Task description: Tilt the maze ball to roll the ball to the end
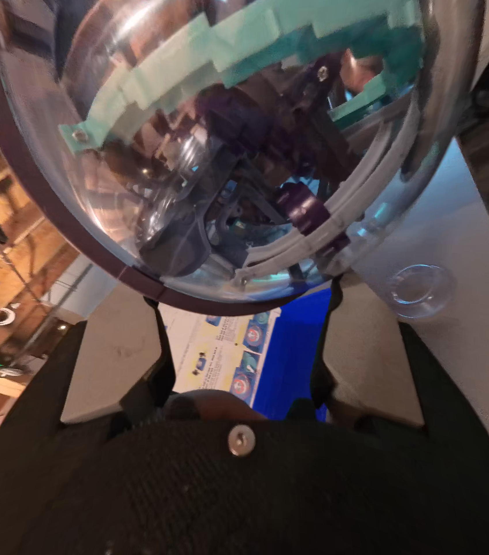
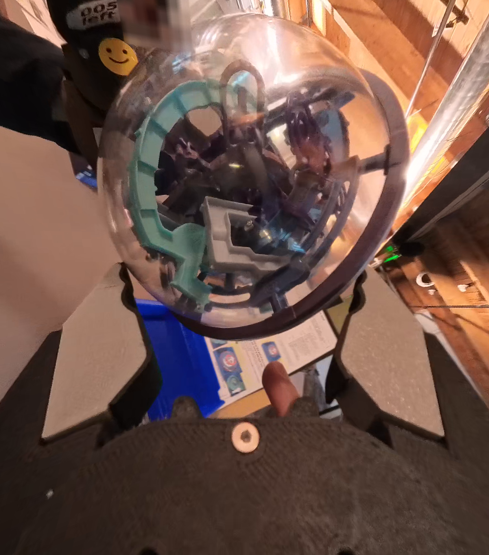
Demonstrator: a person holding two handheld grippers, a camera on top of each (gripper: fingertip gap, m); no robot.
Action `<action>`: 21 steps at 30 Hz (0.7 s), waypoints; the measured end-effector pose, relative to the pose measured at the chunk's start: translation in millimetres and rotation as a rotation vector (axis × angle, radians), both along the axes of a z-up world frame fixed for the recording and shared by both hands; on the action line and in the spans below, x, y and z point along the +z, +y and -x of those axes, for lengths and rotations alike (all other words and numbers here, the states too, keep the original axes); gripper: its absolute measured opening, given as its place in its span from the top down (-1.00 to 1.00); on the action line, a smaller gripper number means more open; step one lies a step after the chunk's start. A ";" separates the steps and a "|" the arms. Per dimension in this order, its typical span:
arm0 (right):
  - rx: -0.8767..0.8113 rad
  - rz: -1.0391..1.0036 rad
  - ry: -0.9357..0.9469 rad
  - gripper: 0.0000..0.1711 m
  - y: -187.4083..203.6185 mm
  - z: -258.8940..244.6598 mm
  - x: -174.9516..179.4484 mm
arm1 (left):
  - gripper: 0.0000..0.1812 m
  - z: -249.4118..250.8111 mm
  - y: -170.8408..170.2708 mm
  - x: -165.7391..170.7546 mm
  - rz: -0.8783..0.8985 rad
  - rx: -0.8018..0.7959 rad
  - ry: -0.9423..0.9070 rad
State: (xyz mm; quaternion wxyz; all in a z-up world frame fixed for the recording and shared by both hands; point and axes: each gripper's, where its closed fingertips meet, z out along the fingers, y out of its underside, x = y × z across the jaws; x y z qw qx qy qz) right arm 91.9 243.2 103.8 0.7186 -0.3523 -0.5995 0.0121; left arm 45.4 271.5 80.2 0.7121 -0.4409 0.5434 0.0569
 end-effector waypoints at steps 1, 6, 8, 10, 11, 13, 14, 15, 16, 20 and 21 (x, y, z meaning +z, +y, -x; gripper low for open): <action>-0.006 -0.023 -0.006 -0.65 -5.1 -0.4 5.3 | -0.26 -0.7 -4.0 5.1 -0.015 0.001 -0.005; -0.036 -0.111 -0.023 -0.64 -24.1 -4.0 27.9 | -0.17 -3.9 -18.6 26.2 -0.088 0.011 -0.068; -0.035 -0.117 -0.034 -0.64 -29.4 -4.3 32.9 | -0.18 -6.3 -21.2 29.5 -0.082 0.008 -0.088; -0.031 -0.117 -0.046 -0.64 -33.9 -3.9 35.6 | -0.19 -9.4 -21.7 29.9 -0.060 0.002 -0.100; -0.036 -0.120 -0.052 -0.64 -35.0 -4.1 36.7 | -0.20 -10.3 -22.0 30.9 -0.062 -0.002 -0.107; -0.044 -0.122 -0.062 -0.64 -36.0 -5.1 37.6 | -0.20 -12.0 -22.6 31.3 -0.060 -0.007 -0.116; -0.045 -0.120 -0.066 -0.64 -36.3 -5.6 37.8 | -0.20 -12.9 -22.7 31.0 -0.055 -0.010 -0.122; -0.047 -0.118 -0.072 -0.64 -36.3 -6.1 37.9 | -0.20 -13.9 -22.4 30.7 -0.050 -0.013 -0.129; -0.051 -0.115 -0.079 -0.64 -35.9 -6.8 38.0 | -0.20 -14.9 -22.0 30.4 -0.048 -0.014 -0.136; -0.077 -0.106 -0.109 -0.64 -31.6 -9.5 36.4 | -0.20 -18.0 -17.6 27.8 -0.037 -0.015 -0.157; -0.082 -0.101 -0.113 -0.64 -30.2 -10.2 35.4 | -0.20 -18.7 -16.6 26.7 -0.036 -0.016 -0.158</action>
